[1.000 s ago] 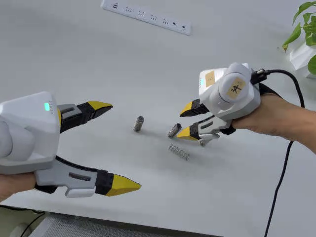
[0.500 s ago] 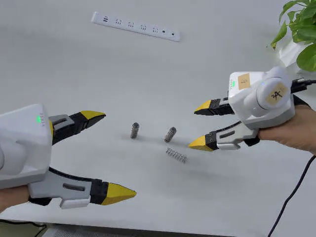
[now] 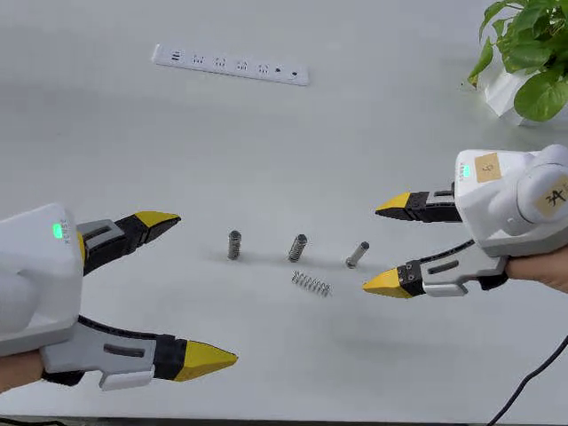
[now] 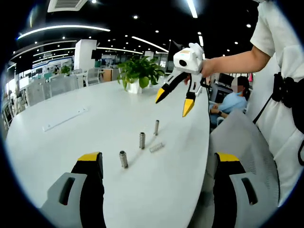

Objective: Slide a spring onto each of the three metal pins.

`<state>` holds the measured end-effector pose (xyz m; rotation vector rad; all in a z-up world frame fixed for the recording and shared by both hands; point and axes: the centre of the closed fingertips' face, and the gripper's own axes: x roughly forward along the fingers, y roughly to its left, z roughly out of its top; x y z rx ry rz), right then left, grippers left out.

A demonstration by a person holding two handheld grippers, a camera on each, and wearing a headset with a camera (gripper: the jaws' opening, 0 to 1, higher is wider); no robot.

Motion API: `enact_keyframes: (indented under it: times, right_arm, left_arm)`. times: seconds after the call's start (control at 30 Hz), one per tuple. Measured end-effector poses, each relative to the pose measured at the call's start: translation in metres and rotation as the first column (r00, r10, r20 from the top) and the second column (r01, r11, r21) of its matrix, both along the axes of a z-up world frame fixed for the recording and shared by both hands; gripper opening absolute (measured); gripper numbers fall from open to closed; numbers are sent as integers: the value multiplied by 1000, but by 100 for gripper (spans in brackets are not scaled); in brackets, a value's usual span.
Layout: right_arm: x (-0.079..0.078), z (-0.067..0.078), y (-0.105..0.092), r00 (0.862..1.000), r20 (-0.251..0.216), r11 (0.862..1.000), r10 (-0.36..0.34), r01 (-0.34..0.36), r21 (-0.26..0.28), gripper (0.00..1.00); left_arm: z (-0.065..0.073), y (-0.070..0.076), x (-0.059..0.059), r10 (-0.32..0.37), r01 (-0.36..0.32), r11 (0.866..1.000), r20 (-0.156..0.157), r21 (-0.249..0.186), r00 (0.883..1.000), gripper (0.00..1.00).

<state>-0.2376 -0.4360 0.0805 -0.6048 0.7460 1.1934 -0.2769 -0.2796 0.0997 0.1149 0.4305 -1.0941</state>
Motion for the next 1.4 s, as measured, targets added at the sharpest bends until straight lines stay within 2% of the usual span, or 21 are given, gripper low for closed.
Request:
enact_keyframes:
  times: [0.43, 0.53, 0.73, 0.83, 0.93, 1.0, 1.03, 1.17, 1.2, 1.23, 1.27, 1.33, 1.4]
  right_arm:
    - [-15, 1, -25, 996, -2, 994, -92, 91, 65, 65]
    - [-17, 0, -30, 994, -2, 991, -111, 111, 78, 65]
    - [-19, -2, -45, 987, 1, 982, -164, 163, 97, 65]
    - [-20, -3, -51, 981, -5, 975, -192, 191, 116, 65]
    - [-23, -6, -56, 977, -9, 969, -212, 211, 127, 65]
    - [-25, -7, -60, 974, -11, 965, -227, 227, 135, 65]
    - [-26, -9, -63, 972, -12, 962, -235, 235, 138, 65]
    - [-30, -12, -70, 967, -20, 955, -255, 255, 149, 65]
    - [-31, -12, -71, 966, -21, 954, -259, 259, 152, 65]
    - [-33, -13, -74, 964, -22, 952, -264, 264, 153, 65]
    - [-34, -13, -75, 963, -22, 951, -267, 267, 154, 65]
    - [-35, -14, -79, 962, -19, 950, -273, 272, 155, 65]
    - [-36, -14, -82, 959, -19, 946, -282, 281, 160, 65]
  left_arm:
    - [2, -14, -2, -53, 53, 998, 9, 37, 999, 95]
    - [2, -18, -1, -70, 69, 996, 7, 48, 998, 92]
    - [-1, -34, -2, -139, 137, 986, 16, 100, 990, 89]
    - [-6, -43, -2, -169, 167, 977, 10, 129, 985, 82]
    - [-12, -54, -3, -205, 202, 966, 4, 163, 979, 75]
    - [-20, -61, -1, -215, 213, 958, -11, 192, 977, 71]
    - [-24, -65, -1, -230, 227, 951, -12, 210, 973, 69]
    - [-37, -78, 5, -245, 244, 936, -25, 255, 969, 60]
    - [-40, -81, 7, -253, 250, 929, -24, 273, 967, 56]
    - [-47, -81, 11, -259, 251, 913, -21, 323, 966, 53]
    - [-51, -83, 12, -259, 252, 905, -26, 343, 966, 49]
    - [-57, -93, 14, -266, 262, 902, -37, 344, 963, 45]
    - [-67, -92, 19, -270, 259, 873, -32, 414, 962, 40]
